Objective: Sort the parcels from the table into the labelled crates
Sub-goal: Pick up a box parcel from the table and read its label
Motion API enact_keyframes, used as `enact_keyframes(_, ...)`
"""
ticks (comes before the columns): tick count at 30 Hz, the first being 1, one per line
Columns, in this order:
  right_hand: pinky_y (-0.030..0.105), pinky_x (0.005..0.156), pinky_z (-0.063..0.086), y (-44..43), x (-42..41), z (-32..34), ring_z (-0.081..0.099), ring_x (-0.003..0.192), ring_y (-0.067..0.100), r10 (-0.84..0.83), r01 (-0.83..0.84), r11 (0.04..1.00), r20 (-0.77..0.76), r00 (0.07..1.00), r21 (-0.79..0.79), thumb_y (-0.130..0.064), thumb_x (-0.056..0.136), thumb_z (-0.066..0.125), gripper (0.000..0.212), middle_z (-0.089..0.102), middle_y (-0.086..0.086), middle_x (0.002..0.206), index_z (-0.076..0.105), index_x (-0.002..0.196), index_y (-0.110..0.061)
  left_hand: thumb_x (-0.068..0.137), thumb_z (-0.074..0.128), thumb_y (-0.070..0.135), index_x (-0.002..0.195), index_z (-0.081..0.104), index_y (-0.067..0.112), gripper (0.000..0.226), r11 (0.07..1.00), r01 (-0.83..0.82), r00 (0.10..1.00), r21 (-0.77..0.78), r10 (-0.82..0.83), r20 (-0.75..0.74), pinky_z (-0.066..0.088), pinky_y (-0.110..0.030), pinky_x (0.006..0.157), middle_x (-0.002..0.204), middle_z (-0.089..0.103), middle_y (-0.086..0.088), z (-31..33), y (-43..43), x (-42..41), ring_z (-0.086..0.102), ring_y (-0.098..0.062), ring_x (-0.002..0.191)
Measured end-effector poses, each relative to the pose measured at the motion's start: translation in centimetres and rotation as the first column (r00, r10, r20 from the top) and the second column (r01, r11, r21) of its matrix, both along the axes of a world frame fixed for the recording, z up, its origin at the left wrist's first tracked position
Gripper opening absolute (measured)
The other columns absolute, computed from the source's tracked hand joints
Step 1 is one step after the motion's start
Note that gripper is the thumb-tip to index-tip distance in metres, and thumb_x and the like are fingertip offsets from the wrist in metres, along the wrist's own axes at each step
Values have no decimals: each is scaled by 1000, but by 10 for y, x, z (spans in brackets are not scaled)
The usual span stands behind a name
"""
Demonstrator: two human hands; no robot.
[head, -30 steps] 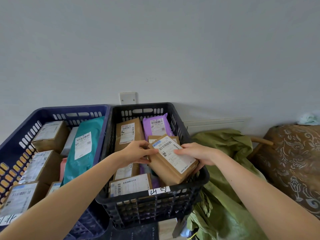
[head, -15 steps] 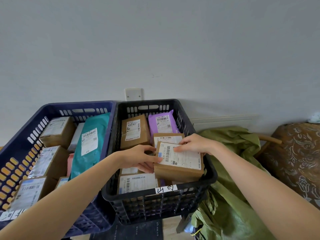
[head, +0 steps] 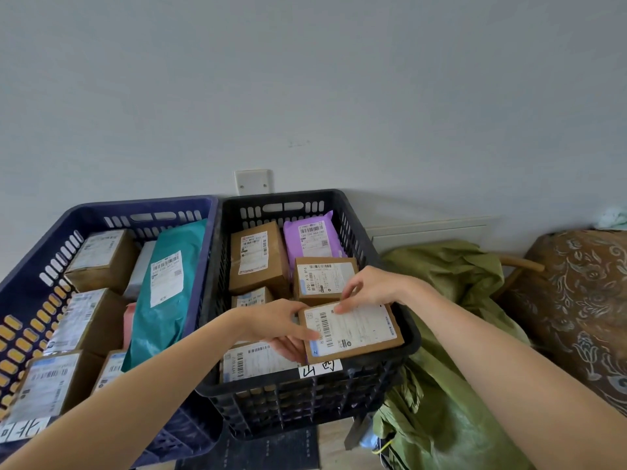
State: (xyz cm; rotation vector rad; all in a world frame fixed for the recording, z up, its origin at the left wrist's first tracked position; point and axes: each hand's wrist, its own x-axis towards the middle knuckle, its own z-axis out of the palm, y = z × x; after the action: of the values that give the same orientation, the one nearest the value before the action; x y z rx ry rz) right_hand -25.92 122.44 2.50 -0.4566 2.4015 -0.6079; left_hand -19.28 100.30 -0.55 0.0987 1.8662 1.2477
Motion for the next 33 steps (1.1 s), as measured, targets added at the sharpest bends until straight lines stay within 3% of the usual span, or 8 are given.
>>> enact_keyframes(3, 19, 71, 49, 3, 5, -15, 61, 93, 6, -4, 5, 999, 29, 1000, -37, -46, 79, 74, 40, 62, -6, 103, 68, 108, -18, 89, 68, 21, 135, 44, 19, 52, 998, -42, 999, -37, 41, -20, 58, -32, 82, 108, 72, -10, -6, -4, -2, 71, -25, 97)
enact_keyframes(7, 20, 77, 49, 8, 7, -25, 60, 101, 11, 3, 2, 995, 54, 999, -95, -38, 83, 72, 32, 62, -2, 110, 65, 109, -19, 86, 71, 20, 138, 43, 20, 59, 990, -110, 991, -86, 102, -90, 59, -32, 79, 107, 72, -6, -14, -3, -4, 72, -21, 91)
enact_keyframes(11, 36, 104, 43, 8, 10, -21, 51, 122, 14, 98, -101, 993, -55, 994, -52, -29, 85, 71, 39, 58, -3, 128, 62, 122, -21, 83, 74, 31, 134, 50, 25, 57, 983, -117, 966, -145, 78, -248, 58, -25, 71, 97, 70, 4, -17, -1, -3, 71, -12, 80)
enact_keyframes(13, 37, 111, 34, 9, 15, -16, 41, 130, 10, 166, -168, 986, -134, 977, -3, -23, 83, 72, 50, 52, -7, 139, 57, 131, -26, 79, 75, 41, 131, 53, 31, 57, 964, -102, 896, -245, -18, -444, 53, -21, 69, 91, 62, 12, -16, 0, -1, 64, -6, 78)
enact_keyframes(16, 35, 109, 35, 14, 28, -10, 39, 130, 9, 302, -292, 953, -221, 927, 77, -20, 80, 75, 64, 49, -9, 140, 50, 138, -32, 79, 73, 46, 129, 54, 42, 54, 948, -72, 735, -310, -160, -659, 41, -10, 79, 111, 50, 24, -13, 3, 4, 52, 9, 91)
enact_keyframes(18, 37, 112, 32, 21, 36, -11, 34, 135, 14, 378, -347, 924, -254, 890, 160, -22, 80, 74, 67, 42, -8, 146, 46, 140, -35, 81, 69, 48, 130, 54, 43, 51, 933, 19, 682, -359, -274, -678, 38, -16, 98, 136, 46, 21, -14, 4, 7, 44, 12, 114)
enact_keyframes(21, 40, 117, 23, 29, 42, -15, 23, 143, 20, 431, -372, 895, -263, 864, 245, -21, 85, 69, 65, 24, -9, 157, 42, 142, -39, 83, 66, 52, 133, 52, 44, 52, 881, 106, 649, -460, -412, -639, 33, -30, 111, 154, 28, 17, -17, 6, 10, 35, -5, 136)
enact_keyframes(33, 44, 116, 18, 35, 28, -33, 15, 146, 23, 439, -378, 886, -223, 870, 269, -22, 82, 73, 75, 18, -11, 159, 36, 144, -43, 85, 64, 49, 137, 46, 43, 55, 895, 151, 695, -421, -398, -598, 28, -25, 110, 158, 16, 16, -28, 12, 0, 28, -10, 141)
